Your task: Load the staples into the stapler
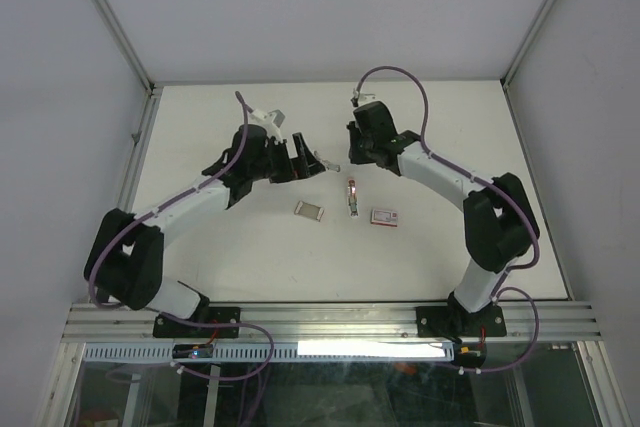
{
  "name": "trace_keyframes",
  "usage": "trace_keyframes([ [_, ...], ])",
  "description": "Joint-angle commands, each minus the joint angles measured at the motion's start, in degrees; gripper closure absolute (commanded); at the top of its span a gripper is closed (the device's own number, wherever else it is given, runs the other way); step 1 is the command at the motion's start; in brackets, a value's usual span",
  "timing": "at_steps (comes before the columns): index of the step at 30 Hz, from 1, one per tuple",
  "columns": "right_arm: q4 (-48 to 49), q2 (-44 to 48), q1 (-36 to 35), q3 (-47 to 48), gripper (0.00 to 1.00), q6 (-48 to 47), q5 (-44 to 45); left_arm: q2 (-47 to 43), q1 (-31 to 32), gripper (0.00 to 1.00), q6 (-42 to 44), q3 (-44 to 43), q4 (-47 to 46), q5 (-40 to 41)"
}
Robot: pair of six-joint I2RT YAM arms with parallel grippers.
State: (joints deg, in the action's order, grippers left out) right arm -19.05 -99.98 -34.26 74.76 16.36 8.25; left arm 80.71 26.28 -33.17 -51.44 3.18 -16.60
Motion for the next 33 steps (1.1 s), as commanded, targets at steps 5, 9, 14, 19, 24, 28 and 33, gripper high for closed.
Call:
trace_keyframes([
  [5,5.7,9.2,2.9,-5.6,0.83,0.5,-3.1,14.9,5.6,0.06,-8.3,-6.7,-14.3,1.1],
  [9,6.0,11.3,3.6,-7.7,0.83,0.9,-4.2,20.4,6.1,0.07,-9.0,-9.4,-15.7,1.8],
  [14,6.4,13.0,4.3,-9.1,0.83,1.0,-4.5,25.0,6.1,0.06,-8.0,-11.7,-15.7,4.1],
  [19,6.5,14.5,4.8,-9.5,0.83,1.3,-5.1,28.1,6.1,0.07,-5.9,-14.2,-14.1,6.7],
  [24,6.6,15.3,5.0,-10.0,0.83,1.6,-5.5,30.5,6.1,0.07,-3.8,-16.1,-13.1,8.5],
  [28,6.7,14.8,5.0,-10.0,0.83,1.8,-5.8,33.0,6.1,0.06,-2.2,-19.2,-11.8,10.0],
  [33,6.7,14.4,5.2,-10.3,0.83,2.1,-5.8,36.0,6.1,0.06,-0.9,-22.5,-11.8,9.0],
])
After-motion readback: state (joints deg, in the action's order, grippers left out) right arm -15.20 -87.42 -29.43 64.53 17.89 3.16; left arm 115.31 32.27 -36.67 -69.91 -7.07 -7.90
